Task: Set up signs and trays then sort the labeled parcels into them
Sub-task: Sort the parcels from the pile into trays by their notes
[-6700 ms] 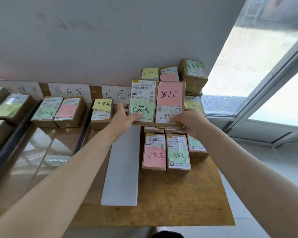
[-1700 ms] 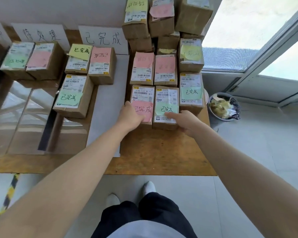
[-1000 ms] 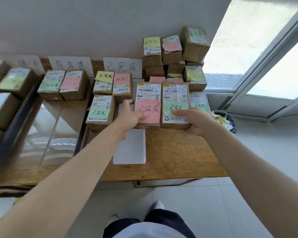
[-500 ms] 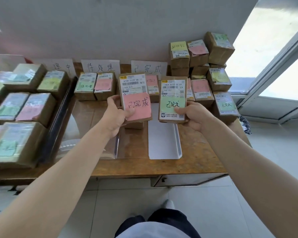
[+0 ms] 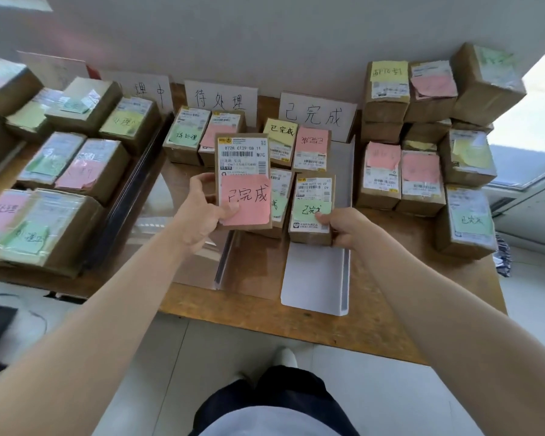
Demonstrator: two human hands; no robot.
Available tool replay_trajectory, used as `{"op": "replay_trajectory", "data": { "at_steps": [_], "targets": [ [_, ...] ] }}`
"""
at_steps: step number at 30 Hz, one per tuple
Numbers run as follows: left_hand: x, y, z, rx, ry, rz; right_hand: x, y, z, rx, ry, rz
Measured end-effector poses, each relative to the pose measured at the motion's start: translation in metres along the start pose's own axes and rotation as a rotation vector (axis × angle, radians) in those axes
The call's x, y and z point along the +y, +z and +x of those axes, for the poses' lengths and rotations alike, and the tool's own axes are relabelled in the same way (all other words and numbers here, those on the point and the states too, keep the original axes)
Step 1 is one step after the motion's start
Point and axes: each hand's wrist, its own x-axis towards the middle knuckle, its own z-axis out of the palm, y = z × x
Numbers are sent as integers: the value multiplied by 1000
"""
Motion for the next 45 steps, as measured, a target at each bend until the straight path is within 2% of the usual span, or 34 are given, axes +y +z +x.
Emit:
{"op": "replay_trajectory", "data": {
  "at_steps": [7, 9, 11, 12, 15, 18, 25, 32, 35, 40, 45],
  "targets": [
    [-3, 17, 5, 26, -34, 12, -6, 1, -2, 77, -116, 19],
    [-3, 16, 6, 18, -27, 35, -15, -1, -11, 188, -180, -89],
    [-4, 13, 4, 6, -23, 49, -22, -4, -20, 235, -291, -351],
    [-5, 12, 3, 3, -22, 54, -28, -3, -30, 249, -331, -284],
    [-10, 4, -4, -24, -31, 81, -38, 3, -58, 266, -474, -439],
    [-21, -5, -13, -88, -64, 133, -35, 15, -79, 235, -618, -479],
    [-61, -9, -35, -250, -290, 357, 11, 32, -133, 319, -630, -481],
    [-80, -5, -41, -279, -313, 427, 43, 30, -188, 462, -608, -425],
    [-82, 1, -41, -200, -236, 526, 54, 32, -206, 468, -606, -463],
    [-66, 9, -59, -67, 74, 952, 68, 25, -233, 503, -627, -541],
    [-4, 40, -96, -90, 629, 874, 59, 8, -264, 681, -744, -709]
  ]
}}
